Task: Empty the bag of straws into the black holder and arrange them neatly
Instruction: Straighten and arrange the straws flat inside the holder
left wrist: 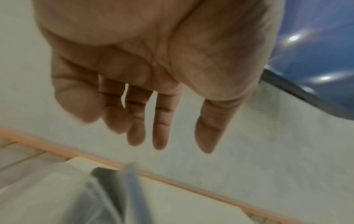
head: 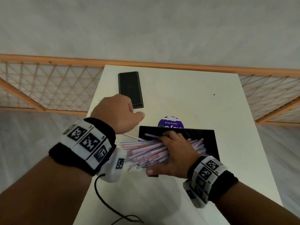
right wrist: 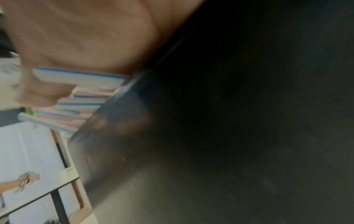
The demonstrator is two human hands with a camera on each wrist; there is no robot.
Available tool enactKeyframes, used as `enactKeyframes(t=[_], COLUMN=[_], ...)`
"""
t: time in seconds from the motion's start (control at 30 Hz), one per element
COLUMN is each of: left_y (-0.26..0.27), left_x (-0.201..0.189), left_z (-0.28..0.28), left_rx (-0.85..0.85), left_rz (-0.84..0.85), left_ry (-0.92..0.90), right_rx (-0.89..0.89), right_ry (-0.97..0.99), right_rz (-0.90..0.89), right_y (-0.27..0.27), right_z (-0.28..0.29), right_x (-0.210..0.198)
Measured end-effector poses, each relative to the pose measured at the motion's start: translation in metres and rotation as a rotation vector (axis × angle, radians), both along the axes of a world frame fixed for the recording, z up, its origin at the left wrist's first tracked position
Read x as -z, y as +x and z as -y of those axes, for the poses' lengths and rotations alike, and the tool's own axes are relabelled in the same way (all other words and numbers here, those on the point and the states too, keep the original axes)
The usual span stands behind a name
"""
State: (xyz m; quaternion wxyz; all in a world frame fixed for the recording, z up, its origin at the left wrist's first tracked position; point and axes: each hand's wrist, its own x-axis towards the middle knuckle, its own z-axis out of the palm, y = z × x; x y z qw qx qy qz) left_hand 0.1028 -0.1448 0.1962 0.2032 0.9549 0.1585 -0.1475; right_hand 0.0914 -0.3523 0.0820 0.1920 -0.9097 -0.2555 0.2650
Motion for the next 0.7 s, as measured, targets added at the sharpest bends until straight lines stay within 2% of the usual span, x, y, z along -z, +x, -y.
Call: enactKeyframes(t=[0.1, 0.2, 0.33, 0.5, 0.63, 0.7], left_y=[0.000, -0.015, -0.029, -0.030, -0.031, -0.031], left_x=[0.016, 0.032, 0.042, 0.031, 0.027, 0.025], left_z=[-0.012, -0.012, -0.014, -0.010, 0.001, 0.003], left_rx=[-0.001, -0.068, 0.014, 0.134, 0.126, 0.041], left_rz=[-0.262, -0.480, -0.455, -0.488, -0.506, -0.498], left_ry=[-0.077, -0.312, -0.470, -0.503, -0.535, -0.609], right_rx=[-0.002, -0.059, -0.103, -0.094, -0.078, -0.070], right_ry=[0.037, -0.005, -0.106, -0.084, -0.021, 0.007], right_rz=[-0.054, -0.080, -0.103, -0.129, -0.137, -0.140], right_y=[0.001, 0.005, 0.012, 0.012, 0.011, 0.009], right_z=[-0.005, -0.010, -0.015, -0.015, -0.013, -0.010], right_x=[0.000, -0.004, -0.009, -0.008, -0.004, -0.008])
